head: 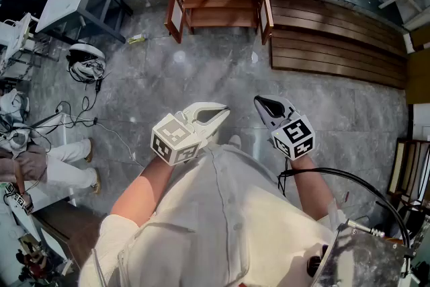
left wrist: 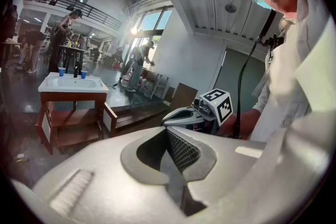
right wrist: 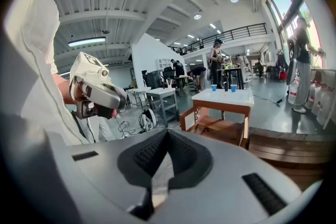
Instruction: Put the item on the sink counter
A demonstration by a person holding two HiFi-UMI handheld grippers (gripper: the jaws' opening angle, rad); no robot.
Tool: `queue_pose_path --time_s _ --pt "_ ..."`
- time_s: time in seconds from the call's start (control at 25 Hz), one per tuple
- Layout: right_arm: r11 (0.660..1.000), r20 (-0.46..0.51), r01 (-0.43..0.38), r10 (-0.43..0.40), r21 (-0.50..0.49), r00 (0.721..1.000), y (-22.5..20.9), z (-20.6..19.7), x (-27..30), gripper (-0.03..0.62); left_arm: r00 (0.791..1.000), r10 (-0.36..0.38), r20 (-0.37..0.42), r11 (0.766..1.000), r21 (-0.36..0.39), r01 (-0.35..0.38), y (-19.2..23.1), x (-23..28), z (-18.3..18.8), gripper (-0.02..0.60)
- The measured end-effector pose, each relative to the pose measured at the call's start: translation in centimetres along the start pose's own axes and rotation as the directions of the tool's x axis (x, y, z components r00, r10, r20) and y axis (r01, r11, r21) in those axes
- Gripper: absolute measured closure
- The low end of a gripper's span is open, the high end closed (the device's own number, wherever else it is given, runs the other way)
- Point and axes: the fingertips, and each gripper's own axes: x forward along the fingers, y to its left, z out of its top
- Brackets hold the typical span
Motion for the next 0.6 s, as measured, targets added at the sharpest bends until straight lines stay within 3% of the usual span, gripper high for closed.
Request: queue_pose_path --time_s 0.28,0.6 --pt "1.000 -0.031 0.003 -0.002 0.025 1.000 -1.0 -0.7 -0.9 0.589 1.000 -0.013 -0.013 1.000 -0.008 0.013 -0.4 0.6 0.0 0.577" --pt "0.998 -0.048 0.026 -0.023 0.064 0.999 -2.8 -0.7 2.1 0.589 1.000 -0.021 -0.012 0.999 -0.049 0.021 3.5 0.5 0.3 0.577"
